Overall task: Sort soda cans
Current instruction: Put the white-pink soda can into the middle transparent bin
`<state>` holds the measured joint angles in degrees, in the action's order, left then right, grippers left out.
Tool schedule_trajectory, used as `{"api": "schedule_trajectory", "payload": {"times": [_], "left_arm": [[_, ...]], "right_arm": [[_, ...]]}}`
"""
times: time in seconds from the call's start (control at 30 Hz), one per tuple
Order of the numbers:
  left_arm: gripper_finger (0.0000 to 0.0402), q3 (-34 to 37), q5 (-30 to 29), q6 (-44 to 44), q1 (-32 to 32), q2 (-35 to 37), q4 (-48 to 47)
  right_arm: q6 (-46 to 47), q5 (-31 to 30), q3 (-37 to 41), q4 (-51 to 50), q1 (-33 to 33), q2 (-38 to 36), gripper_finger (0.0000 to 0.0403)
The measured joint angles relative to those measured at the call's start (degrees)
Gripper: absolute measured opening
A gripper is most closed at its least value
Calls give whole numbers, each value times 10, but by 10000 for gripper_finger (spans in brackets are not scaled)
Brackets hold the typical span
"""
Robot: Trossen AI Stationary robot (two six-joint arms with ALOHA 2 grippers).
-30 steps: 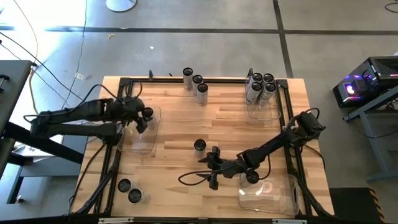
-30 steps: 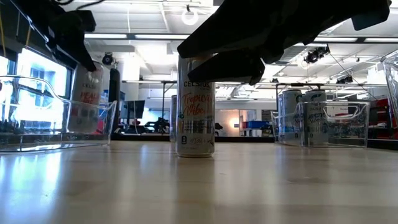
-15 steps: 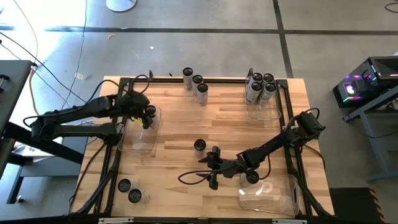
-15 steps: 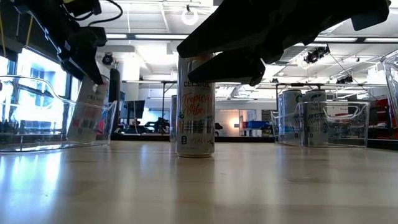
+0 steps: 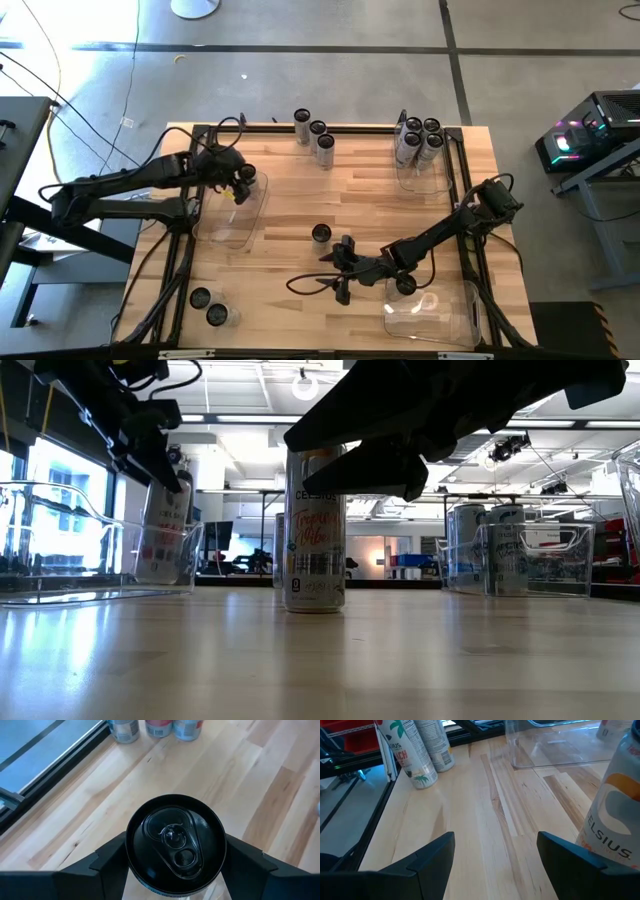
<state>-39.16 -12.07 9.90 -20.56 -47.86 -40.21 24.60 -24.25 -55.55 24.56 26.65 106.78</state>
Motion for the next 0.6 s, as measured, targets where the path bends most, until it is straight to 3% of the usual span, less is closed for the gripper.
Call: {"api": "schedule_trajectory", "payload": {"times": [0.6], "left_arm": [[248,0,13,19,28,-44,42]], "right_arm": [[0,-1,0,-4,0,0,277]]}}
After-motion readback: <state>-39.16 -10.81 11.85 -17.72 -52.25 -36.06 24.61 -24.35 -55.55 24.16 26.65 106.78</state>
